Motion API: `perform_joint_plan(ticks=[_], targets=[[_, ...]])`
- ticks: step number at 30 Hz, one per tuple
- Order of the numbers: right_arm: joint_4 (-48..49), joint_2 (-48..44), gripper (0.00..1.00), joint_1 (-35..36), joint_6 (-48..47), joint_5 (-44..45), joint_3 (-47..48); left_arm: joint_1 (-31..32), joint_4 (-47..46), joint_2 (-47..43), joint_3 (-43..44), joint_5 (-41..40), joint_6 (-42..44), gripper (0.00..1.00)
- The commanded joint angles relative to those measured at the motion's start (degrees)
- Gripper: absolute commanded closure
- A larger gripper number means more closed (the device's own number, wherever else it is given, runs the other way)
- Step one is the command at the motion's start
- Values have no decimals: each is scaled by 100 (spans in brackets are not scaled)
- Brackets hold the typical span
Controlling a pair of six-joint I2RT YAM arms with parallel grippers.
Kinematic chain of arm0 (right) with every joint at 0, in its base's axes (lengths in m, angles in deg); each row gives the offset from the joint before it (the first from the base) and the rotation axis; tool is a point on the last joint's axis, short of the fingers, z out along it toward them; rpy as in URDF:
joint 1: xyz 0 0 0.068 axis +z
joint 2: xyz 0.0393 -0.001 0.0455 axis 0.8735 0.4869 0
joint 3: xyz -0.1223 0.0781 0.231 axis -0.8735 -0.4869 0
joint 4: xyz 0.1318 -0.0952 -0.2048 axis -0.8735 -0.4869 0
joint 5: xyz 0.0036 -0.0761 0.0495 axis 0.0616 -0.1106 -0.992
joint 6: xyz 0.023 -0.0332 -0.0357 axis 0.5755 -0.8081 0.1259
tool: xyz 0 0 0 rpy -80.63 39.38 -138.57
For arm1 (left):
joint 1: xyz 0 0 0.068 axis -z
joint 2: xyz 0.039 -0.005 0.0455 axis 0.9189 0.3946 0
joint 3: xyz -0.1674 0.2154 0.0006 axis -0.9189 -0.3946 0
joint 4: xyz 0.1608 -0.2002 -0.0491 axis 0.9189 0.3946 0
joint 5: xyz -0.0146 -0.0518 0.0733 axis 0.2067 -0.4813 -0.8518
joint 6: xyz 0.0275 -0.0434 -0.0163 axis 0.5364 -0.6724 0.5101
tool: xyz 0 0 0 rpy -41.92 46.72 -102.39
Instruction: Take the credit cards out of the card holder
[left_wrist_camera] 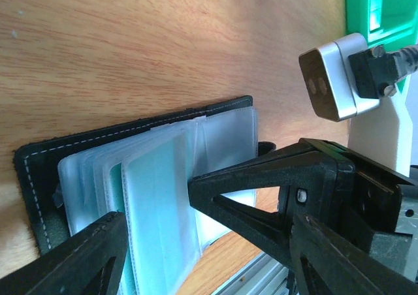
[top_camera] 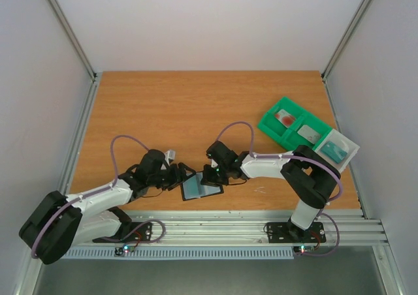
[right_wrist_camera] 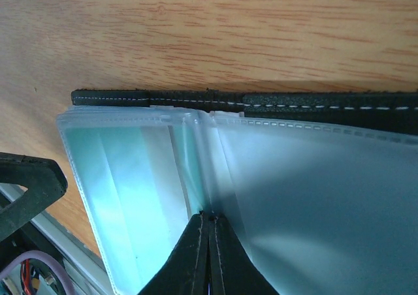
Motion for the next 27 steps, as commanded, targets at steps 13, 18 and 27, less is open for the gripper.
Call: perform_joint_plan(ticks=[13,18,27], targets=[[-76,58,99,51,13,80,-119,-35,-929,394,-196,161,-76,32],[-52,73,99,58,28,63,-130,-35,-1051,411,-209,257,-116,33],[194,-93,99,54,60,-18,-253,-35,-945,477,-176,273,-169,62]])
